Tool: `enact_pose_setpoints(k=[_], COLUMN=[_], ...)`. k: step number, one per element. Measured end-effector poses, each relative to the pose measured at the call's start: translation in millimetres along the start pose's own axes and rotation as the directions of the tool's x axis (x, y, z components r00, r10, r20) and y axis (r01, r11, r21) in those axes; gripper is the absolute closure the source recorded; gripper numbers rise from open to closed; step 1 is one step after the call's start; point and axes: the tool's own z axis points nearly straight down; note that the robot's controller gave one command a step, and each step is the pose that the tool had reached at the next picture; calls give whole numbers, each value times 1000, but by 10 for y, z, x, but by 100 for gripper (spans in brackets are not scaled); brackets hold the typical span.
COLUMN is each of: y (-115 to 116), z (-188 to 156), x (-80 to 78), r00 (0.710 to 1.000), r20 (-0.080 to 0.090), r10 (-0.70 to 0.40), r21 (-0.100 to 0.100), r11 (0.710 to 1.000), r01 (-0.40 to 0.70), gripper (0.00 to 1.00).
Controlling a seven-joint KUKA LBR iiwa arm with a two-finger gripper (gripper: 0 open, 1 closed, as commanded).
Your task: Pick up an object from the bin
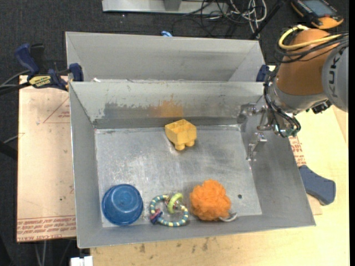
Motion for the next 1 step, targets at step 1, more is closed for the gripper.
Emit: enact_pose_setpoints(k=[1], y=[4], z=[-48], x=[-20], r00=[1000], r20=[8], r10=[-2], r21=[1], r11=[1000], r01=[2], gripper=[0])
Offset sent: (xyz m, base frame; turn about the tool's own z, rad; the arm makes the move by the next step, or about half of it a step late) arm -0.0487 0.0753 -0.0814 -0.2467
